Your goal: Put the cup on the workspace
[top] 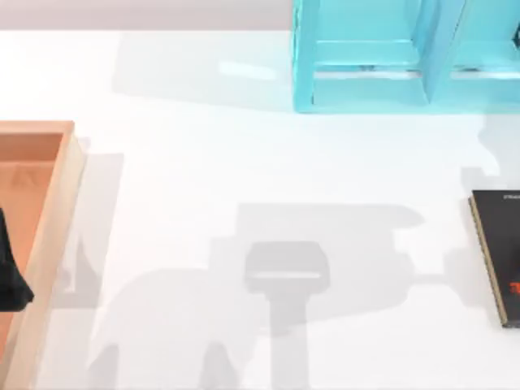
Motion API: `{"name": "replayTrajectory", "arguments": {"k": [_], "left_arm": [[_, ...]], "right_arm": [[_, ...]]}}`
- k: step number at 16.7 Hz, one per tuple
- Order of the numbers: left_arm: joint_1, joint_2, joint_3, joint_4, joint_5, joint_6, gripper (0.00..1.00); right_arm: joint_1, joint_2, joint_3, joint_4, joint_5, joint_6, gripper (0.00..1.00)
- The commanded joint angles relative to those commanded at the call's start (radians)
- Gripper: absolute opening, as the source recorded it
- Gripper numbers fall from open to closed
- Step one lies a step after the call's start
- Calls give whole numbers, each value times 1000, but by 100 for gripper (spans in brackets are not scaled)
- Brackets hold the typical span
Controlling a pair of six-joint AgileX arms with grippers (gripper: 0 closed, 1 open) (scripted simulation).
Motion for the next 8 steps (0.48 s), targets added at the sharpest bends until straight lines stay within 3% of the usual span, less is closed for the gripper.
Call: {"name": "replayTrajectory", "arguments": {"k": [8], "left_arm": [[0,0,0,0,0,0,100]], "right_arm": [[3,12,-6,9,-1,2,100]]}}
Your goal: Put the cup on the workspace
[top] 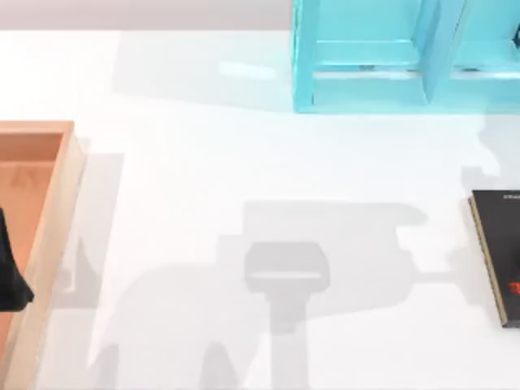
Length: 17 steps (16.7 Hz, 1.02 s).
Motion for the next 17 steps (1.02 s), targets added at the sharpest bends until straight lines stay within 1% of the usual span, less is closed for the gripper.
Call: {"name": "replayTrajectory", "arguments": {"k": [2,8,10,14,17], "left_arm": [[0,0,0,0,0,0,100],[0,0,0,0,0,0,100],[0,0,0,0,0,0,100],[0,0,0,0,0,0,100],[0,0,0,0,0,0,100]], "right_arm": [[-1,8,-53,57,0,1,100],[0,52,-278,335,0,3,100],[0,59,-309,368,0,3,100],[0,59,-310,370,0,3,100],[0,59,-310,370,0,3,77]]}}
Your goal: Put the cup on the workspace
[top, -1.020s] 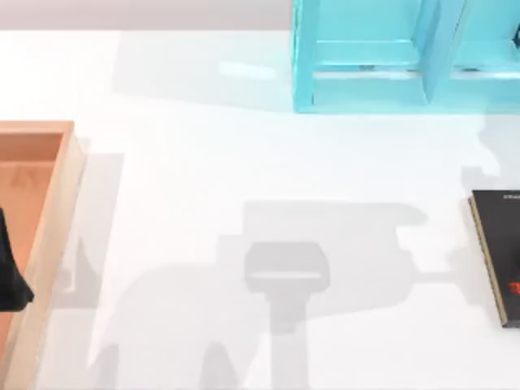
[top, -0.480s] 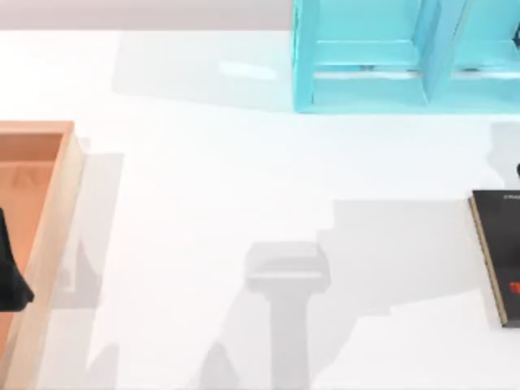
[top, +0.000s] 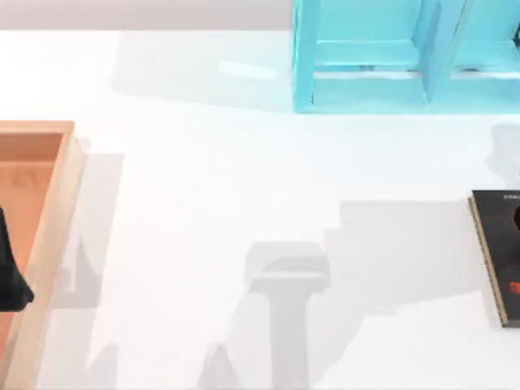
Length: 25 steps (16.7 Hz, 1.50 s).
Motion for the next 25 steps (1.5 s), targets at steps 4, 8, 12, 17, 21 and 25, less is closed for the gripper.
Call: {"name": "replayTrajectory", "arguments": {"k": [4,8,12,17,21,25], "left_arm": [[0,0,0,0,0,0,100],[0,0,0,0,0,0,100],[0,0,0,0,0,0,100],[0,0,0,0,0,0,100],[0,0,0,0,0,0,100],[0,0,0,0,0,0,100]], "right_arm": [[0,0,0,0,0,0,47],[0,0,0,0,0,0,17],[0,0,0,0,0,0,0],[0,0,0,0,0,0,0],[0,-6,17,-18,0,0,0],[-1,-26,93,-129,0,-1,0]]}}
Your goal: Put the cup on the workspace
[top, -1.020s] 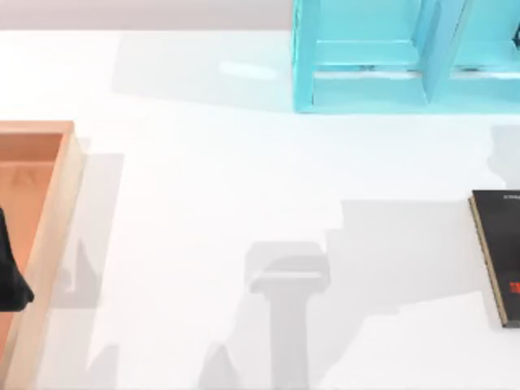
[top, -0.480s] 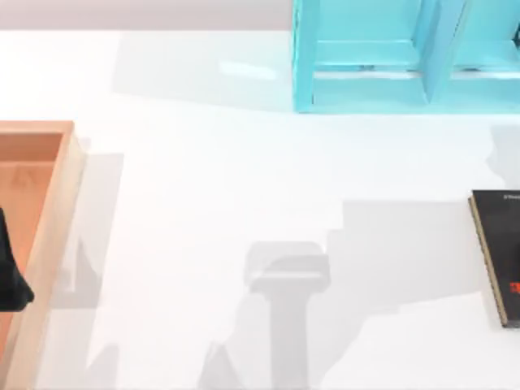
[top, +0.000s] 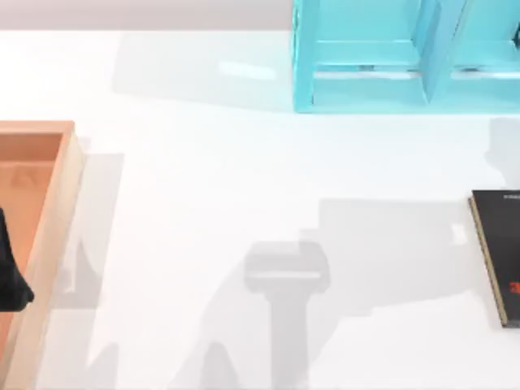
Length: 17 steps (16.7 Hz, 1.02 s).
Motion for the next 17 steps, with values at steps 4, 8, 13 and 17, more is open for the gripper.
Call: {"name": "replayTrajectory", "arguments": {"k": [4,8,13,17], "left_arm": [[0,0,0,0,0,0,100],[0,0,0,0,0,0,100],[0,0,0,0,0,0,100],[0,0,0,0,0,0,100]], "right_arm": [[-1,-23,54,-64,0,-1,0],[2,-17,52,-62,0,1,0],[104,91,212,-153,6,96,0],[259,262,510,-297,14,257,0]]}}
